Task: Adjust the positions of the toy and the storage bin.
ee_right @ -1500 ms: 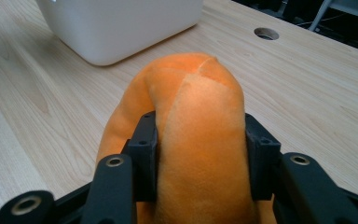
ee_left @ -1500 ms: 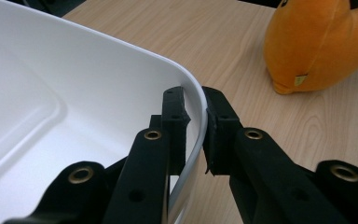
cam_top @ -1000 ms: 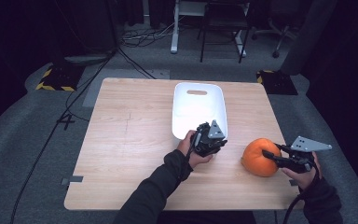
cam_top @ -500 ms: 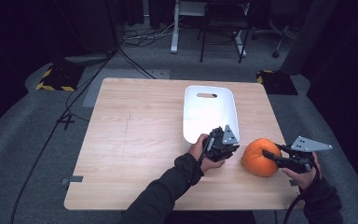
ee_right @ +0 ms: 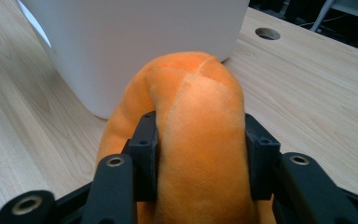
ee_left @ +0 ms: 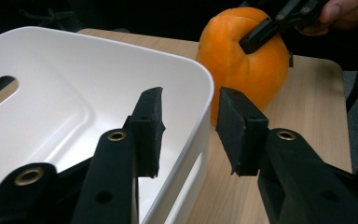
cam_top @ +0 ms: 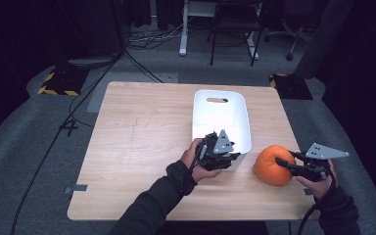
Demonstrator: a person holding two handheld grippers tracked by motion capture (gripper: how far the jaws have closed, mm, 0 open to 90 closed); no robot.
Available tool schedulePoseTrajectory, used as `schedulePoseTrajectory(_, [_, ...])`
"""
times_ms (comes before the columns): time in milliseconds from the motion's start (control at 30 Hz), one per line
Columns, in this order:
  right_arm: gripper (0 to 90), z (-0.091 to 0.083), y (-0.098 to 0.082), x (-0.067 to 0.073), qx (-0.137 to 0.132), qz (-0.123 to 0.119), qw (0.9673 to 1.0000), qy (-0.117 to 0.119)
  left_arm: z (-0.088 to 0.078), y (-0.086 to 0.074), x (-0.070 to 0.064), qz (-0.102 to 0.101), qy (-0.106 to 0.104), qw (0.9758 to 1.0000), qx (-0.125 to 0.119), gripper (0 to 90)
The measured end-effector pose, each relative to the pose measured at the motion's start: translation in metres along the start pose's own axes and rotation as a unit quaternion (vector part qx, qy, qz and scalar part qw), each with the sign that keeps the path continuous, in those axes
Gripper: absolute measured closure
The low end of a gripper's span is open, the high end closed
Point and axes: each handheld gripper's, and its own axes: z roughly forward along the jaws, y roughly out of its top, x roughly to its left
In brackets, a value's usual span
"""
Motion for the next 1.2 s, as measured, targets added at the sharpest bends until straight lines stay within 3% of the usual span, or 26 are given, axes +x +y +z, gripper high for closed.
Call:
schedulePoseTrajectory(133, [56.4, 0.0, 0.0, 0.001, 0.0, 0.001, 1.0, 0.001, -0.014, -0.006, 0.002, -0.002, 0.008, 0.9999, -0.006, 53.8])
schedulePoseTrajectory(500, [56.7, 0.0, 0.0, 0.0, 0.001, 0.0, 1.0, 0.002, -0.042, -0.028, 0.0, -0.005, 0.053, 0.9982, 0.026, 21.5])
schedulePoseTrajectory(767, [57.1, 0.001, 0.0, -0.001, 0.002, 0.004, 1.0, 0.003, -0.066, -0.044, 0.0, -0.007, 0.066, 0.9975, 0.025, 16.9])
schedulePoseTrajectory(1033, [57.1, 0.0, 0.0, -0.001, 0.002, 0.004, 1.0, 0.003, -0.077, -0.068, 0.007, -0.032, 0.071, 0.9966, 0.025, 16.9])
schedulePoseTrajectory(1200, [57.1, 0.0, -0.001, -0.001, 0.0, 0.004, 1.0, 0.001, -0.081, -0.085, 0.013, -0.035, 0.079, 0.9952, 0.047, 16.9])
